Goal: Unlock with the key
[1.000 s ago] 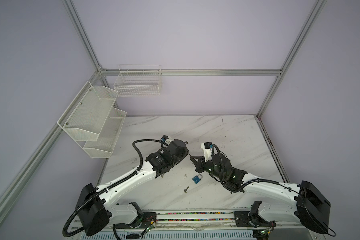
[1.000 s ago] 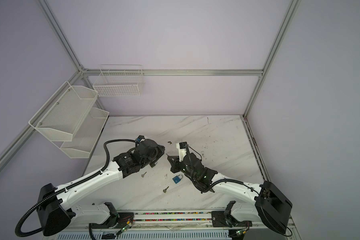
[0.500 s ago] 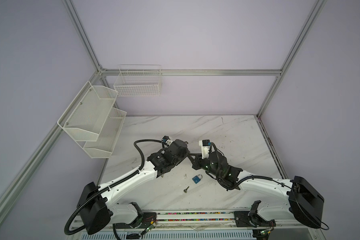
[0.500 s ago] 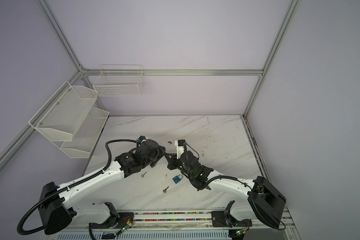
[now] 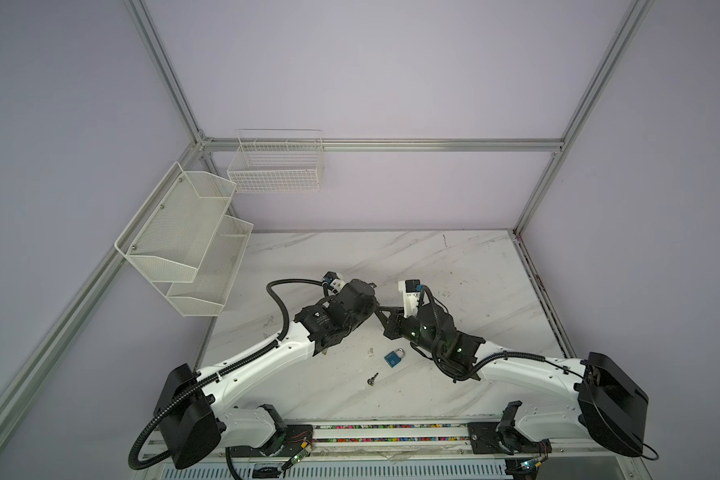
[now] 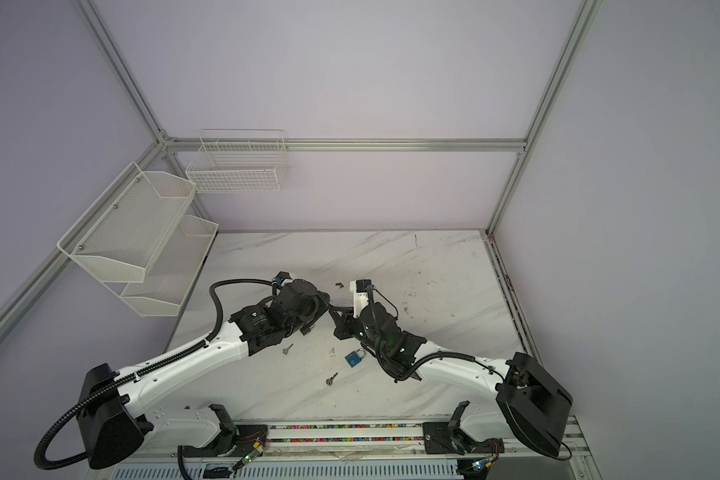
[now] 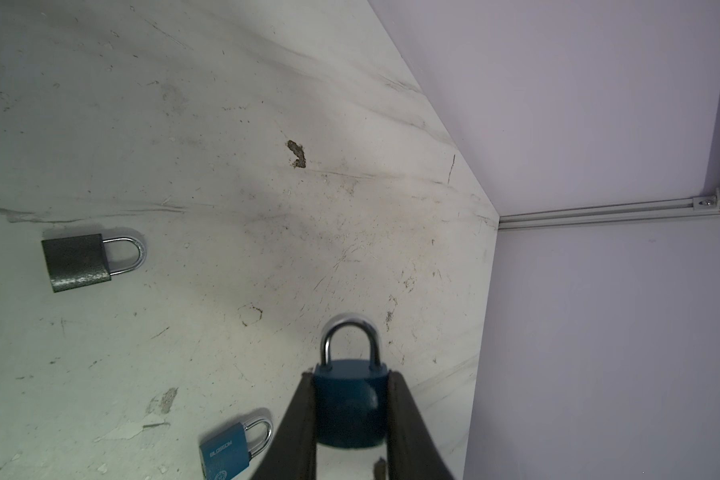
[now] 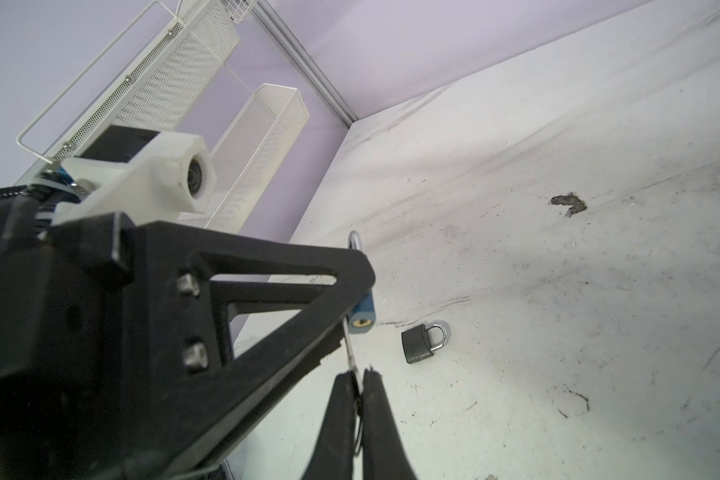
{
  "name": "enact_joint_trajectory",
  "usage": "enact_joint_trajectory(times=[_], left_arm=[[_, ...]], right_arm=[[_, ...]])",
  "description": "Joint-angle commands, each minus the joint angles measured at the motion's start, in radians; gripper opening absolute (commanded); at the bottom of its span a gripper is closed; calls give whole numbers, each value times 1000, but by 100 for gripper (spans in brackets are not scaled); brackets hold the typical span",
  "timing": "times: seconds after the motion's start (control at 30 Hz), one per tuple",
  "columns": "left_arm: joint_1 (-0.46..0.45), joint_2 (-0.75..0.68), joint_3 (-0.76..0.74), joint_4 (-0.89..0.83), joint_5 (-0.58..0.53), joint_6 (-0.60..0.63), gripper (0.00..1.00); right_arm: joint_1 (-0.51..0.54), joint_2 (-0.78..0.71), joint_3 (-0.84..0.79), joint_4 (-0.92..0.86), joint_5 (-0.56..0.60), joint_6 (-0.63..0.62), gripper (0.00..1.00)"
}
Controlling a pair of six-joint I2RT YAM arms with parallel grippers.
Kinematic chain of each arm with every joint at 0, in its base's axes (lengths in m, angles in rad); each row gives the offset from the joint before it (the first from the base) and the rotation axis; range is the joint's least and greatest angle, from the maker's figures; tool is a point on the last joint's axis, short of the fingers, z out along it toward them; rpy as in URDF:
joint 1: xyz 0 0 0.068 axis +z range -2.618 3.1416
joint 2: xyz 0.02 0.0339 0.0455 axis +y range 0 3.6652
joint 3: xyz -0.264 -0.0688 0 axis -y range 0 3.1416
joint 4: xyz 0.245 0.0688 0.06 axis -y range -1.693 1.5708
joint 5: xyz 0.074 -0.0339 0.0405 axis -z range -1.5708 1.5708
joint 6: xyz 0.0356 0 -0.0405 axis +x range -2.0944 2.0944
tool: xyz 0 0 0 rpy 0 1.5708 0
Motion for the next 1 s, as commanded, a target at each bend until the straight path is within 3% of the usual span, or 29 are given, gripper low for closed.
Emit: enact_joint_trajectory(times=[0.0,0.97], left_arm=[[-3,-43,7,12,-35,-15,0],[-12,-51,-2,31,-21,-30,0]], right_arm=[[6,-13,-9,3,17,21,0],[7,49,55,13,9,47,0]])
